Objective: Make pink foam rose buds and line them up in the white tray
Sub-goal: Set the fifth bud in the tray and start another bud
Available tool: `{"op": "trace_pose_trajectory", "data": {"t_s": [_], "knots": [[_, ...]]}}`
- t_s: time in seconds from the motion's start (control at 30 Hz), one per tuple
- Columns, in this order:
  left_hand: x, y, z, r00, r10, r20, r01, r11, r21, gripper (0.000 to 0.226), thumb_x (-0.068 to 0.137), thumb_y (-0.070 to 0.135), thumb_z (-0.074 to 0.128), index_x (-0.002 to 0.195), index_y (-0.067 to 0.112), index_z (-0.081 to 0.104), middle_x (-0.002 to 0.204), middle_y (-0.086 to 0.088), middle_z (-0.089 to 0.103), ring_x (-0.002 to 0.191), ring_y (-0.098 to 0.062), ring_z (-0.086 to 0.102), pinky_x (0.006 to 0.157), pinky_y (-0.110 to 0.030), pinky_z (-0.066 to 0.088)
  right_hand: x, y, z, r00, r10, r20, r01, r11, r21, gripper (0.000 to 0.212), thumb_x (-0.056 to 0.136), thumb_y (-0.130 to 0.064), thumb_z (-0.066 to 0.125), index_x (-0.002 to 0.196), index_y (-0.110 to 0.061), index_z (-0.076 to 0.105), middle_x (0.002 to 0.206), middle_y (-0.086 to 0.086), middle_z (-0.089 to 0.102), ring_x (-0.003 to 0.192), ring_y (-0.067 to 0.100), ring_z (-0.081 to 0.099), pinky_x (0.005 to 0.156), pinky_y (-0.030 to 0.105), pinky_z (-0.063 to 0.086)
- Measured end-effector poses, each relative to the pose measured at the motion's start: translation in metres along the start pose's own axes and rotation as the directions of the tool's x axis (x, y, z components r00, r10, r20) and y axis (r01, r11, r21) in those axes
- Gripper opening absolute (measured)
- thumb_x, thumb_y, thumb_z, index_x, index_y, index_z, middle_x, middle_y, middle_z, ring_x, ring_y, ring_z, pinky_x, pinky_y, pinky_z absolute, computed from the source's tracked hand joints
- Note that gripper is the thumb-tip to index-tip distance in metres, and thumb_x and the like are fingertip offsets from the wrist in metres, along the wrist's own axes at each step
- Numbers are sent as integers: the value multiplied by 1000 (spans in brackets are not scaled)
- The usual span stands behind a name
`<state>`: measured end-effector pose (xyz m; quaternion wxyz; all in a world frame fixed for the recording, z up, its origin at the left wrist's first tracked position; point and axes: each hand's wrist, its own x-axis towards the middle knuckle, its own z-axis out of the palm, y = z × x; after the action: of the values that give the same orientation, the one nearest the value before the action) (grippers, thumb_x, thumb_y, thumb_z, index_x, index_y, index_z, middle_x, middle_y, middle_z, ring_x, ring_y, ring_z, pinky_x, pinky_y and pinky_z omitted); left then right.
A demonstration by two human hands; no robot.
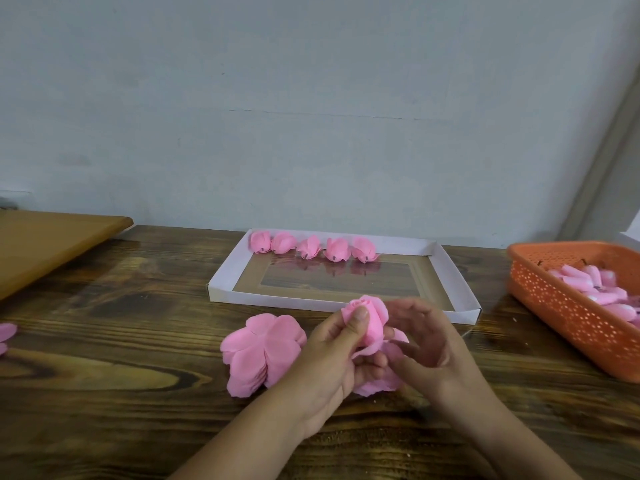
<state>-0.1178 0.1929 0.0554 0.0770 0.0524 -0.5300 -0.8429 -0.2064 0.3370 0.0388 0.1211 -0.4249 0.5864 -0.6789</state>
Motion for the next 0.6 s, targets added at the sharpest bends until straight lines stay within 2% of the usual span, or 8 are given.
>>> {"op": "trace_pose_trajectory", "data": {"t_s": [0.17,0.23,0.3,0.4,0.43,0.5,0.57,0.6], "knots": [[-3,2,2,999,1,-37,-1,1000,5,43,95,37,57,123,5,66,94,-17,69,68,-18,64,62,-28,59,-1,-7,-2,999,37,37,-36,999,-28,32,87,-2,63,111,-21,72,140,-3,59,123,27,62,99,44,53],[-3,1,3,999,6,-33,-6,1000,12,41,96,36,56,123,7,67,97,-18,70,80,-27,65,75,-43,63,-1,-8,-1,999,37,37,-35,998,-59,27,88,-3,65,110,-16,73,139,1,59,121,29,62,99,50,53],[-3,0,3,999,3,-35,-2,1000,22,40,98,36,55,125,8,67,108,-25,70,95,-39,63,93,-60,57,-1,-7,0,999,33,18,-32,997,-72,17,89,-1,71,103,-11,74,135,5,61,120,31,62,99,56,51],[-2,-2,4,1000,11,-8,-10,998,69,36,103,34,51,127,11,66,117,-24,72,109,-45,66,93,-56,58,-1,-7,2,1000,14,-19,-15,998,-67,9,84,-7,71,90,-2,73,126,9,66,118,27,64,92,51,56],[-1,-3,4,1000,10,-4,-10,997,78,35,102,35,53,124,13,68,114,-21,74,103,-42,69,91,-52,59,-1,-7,3,1000,7,-28,-8,999,-46,9,84,-8,71,88,1,72,122,8,68,112,24,68,85,44,59],[-1,-5,4,1000,6,1,-6,997,76,37,93,40,59,118,15,72,98,-14,76,79,-25,69,79,-40,63,-1,-9,5,999,7,-40,-7,1000,19,13,87,-13,71,85,-1,69,103,7,71,84,19,71,68,30,59],[-1,-6,4,1000,-2,0,2,997,75,44,87,43,62,119,14,70,88,-13,72,69,-15,65,72,-34,61,-1,-9,8,998,14,-62,-11,999,53,14,85,-23,71,83,-9,69,81,4,69,63,16,62,58,25,54],[-1,-7,4,1000,-4,5,3,997,79,47,86,45,62,121,13,68,88,-15,70,68,-14,66,75,-36,62,-1,-9,9,997,18,-79,-13,998,57,14,83,-27,71,83,-13,69,74,4,67,59,15,60,56,26,53]]}}
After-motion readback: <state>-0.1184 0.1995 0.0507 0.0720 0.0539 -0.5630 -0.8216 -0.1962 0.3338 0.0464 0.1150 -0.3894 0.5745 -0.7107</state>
